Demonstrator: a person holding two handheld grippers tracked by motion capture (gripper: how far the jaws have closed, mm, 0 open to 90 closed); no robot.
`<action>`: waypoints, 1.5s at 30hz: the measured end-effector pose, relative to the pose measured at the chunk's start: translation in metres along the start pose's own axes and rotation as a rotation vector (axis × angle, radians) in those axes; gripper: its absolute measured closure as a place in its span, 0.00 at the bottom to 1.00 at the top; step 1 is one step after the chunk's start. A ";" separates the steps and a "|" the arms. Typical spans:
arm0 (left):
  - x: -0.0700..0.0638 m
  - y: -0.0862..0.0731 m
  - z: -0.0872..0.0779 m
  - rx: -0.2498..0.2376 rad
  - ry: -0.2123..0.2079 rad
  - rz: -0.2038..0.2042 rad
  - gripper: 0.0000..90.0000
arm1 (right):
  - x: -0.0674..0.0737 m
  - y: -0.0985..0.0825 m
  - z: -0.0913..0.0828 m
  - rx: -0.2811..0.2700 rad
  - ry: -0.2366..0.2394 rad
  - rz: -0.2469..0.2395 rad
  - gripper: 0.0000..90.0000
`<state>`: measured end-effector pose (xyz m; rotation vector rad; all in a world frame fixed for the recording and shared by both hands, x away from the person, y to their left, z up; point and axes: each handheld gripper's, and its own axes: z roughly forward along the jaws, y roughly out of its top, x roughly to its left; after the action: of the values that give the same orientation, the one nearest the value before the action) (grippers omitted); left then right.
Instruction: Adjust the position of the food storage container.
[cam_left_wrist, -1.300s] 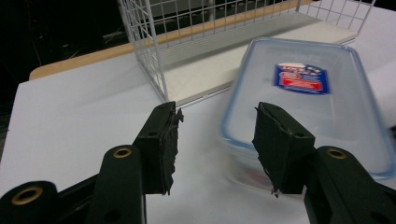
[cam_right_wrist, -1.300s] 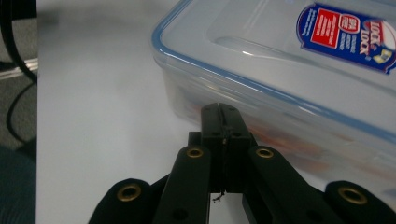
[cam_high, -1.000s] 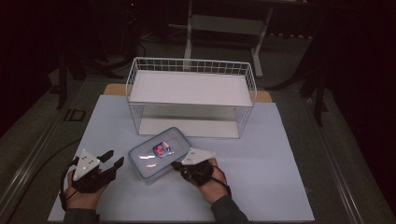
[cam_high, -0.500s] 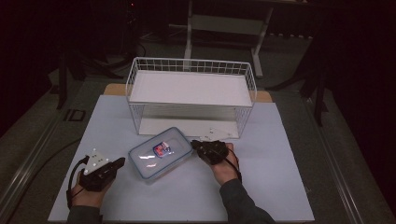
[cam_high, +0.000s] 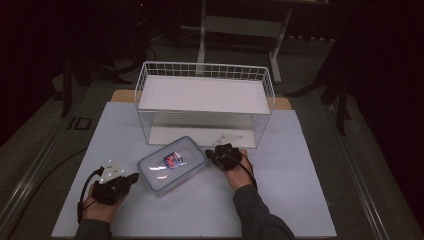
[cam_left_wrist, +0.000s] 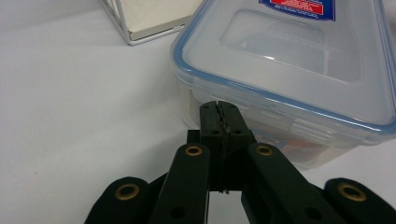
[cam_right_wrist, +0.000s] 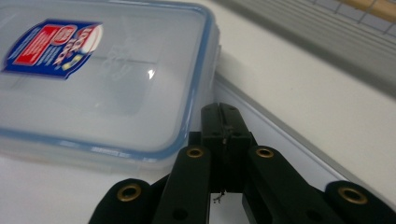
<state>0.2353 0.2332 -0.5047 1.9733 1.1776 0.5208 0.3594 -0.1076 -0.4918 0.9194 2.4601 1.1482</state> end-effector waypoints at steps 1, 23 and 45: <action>0.000 0.000 0.000 -0.001 0.003 -0.001 1.00 | 0.000 0.000 -0.001 0.003 0.009 -0.006 1.00; 0.006 0.005 0.008 -0.016 0.039 -0.055 1.00 | 0.004 0.001 -0.003 0.052 0.016 -0.070 1.00; -0.014 0.026 0.035 -0.032 0.001 -0.035 1.00 | 0.010 -0.037 -0.057 0.060 0.085 -0.111 1.00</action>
<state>0.2663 0.1992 -0.5055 1.9216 1.1951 0.5192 0.3082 -0.1527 -0.4827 0.7546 2.5906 1.1028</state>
